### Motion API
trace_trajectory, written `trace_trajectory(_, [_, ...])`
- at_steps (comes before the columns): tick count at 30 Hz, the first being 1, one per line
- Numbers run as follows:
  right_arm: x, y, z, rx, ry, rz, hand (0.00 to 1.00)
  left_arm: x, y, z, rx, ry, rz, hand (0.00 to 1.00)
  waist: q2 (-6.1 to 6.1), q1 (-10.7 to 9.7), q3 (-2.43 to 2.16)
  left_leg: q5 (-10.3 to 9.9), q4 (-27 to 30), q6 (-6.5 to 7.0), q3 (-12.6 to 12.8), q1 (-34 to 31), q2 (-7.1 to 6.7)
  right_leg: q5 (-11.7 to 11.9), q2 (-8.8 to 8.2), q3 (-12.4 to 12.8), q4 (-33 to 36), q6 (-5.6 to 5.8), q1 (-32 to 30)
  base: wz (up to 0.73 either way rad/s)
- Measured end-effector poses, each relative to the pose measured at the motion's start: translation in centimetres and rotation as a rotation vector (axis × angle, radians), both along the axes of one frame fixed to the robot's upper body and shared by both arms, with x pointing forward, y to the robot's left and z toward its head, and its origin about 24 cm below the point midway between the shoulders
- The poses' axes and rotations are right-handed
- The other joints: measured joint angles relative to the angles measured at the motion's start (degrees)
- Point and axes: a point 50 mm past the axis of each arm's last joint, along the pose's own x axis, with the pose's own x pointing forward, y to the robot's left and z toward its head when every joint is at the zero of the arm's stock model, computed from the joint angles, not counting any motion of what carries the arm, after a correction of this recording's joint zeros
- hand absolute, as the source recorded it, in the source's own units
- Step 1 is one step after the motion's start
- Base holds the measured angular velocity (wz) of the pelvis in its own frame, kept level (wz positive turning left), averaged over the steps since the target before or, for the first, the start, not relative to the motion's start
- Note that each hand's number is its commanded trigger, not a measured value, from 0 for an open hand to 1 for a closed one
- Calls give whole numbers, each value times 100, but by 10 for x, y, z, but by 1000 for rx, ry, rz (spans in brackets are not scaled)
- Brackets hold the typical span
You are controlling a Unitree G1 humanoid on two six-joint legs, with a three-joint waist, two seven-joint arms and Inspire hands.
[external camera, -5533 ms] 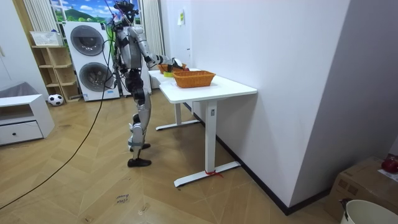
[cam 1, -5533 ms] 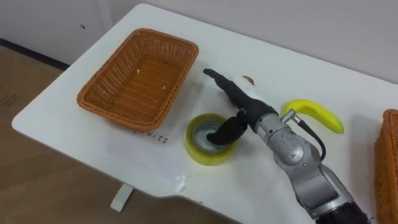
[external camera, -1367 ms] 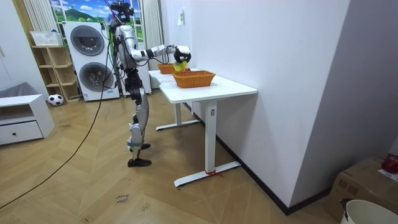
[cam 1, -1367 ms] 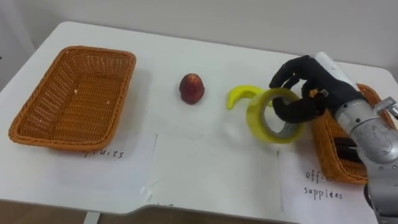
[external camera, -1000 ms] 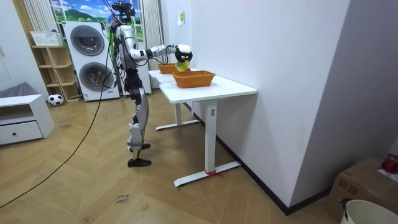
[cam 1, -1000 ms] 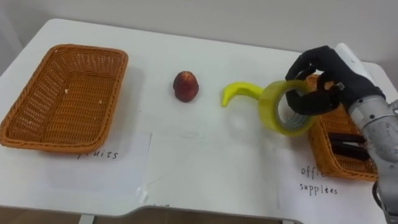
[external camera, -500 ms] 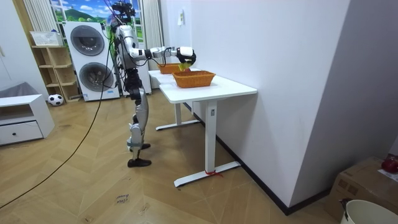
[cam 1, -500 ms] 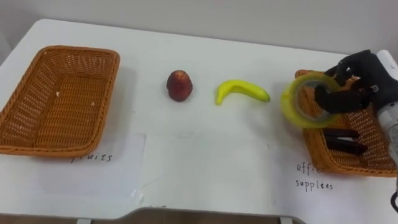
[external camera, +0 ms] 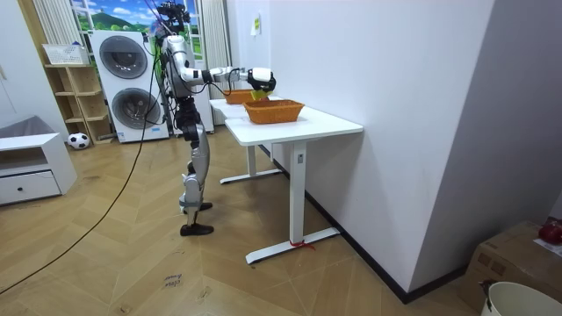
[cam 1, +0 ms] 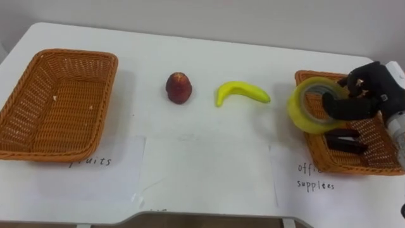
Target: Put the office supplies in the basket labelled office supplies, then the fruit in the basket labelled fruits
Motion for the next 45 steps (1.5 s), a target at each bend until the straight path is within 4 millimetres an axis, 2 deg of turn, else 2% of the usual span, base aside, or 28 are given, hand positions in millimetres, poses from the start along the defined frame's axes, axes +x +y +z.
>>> trace_trajectory(5, [-9, -20, -8, 49, 18, -88, 100, 2, 4, 2, 23, -17, 21, 0, 45, -9, -51, 0, -19, 0, 43, 15, 0, 0, 0, 7, 3, 0, -8, -4])
trace_trajectory(7, [-9, -22, -9, 54, 21, -99, 100, 2, 5, 2, 28, -18, 28, 0, 60, -15, -60, 0, -22, 0, 46, 29, 0, 0, 0, 8, 3, 0, 2, -2])
trace_trajectory(13, [-11, -24, -14, 62, 34, -115, 100, 1, 6, 3, 53, -18, 36, 0, 64, -145, -59, 0, -30, 0, 64, 42, 4, 0, 0, 8, 8, 0, 2, -1])
trace_trajectory(18, [-11, -25, -16, 63, 38, -128, 100, 5, 7, 4, 68, -33, 37, 0, 85, -171, -46, -1, -31, 0, 64, 35, 4, 0, 0, 4, 9, 0, -1, 0])
trace_trajectory(19, [-11, -26, -17, 64, 41, -130, 75, 6, 7, 5, 70, -38, 36, 0, 92, -171, -41, -1, -36, 0, 64, 35, 3, 0, 0, 4, 9, 0, -3, 0])
trace_trajectory(20, [-12, -26, -18, 65, 43, -131, 63, 6, 7, 5, 70, -42, 37, 0, 100, -171, -36, -1, -40, 0, 65, 34, 3, 0, 0, 4, 9, 0, -6, 0])
trace_trajectory(21, [-12, -26, -18, 64, 45, -131, 29, 6, 7, 5, 70, -42, 38, 0, 103, -169, -34, -1, -42, 0, 67, 33, 3, 0, 0, 3, 8, 0, -9, 0])
trace_trajectory(22, [-12, -26, -19, 65, 47, -133, 0, 6, 7, 5, 71, -42, 37, 0, 108, -166, -35, -1, -46, 0, 76, 31, 4, 0, 0, -3, 8, 0, -19, -4])
trace_trajectory(45, [-12, -26, -19, 102, 37, -133, 0, 7, 5, 5, 65, -51, 42, 0, 120, -158, -50, -1, -53, -1, 110, 64, 13, 1, 2, -7, 20, -1, -15, 0])
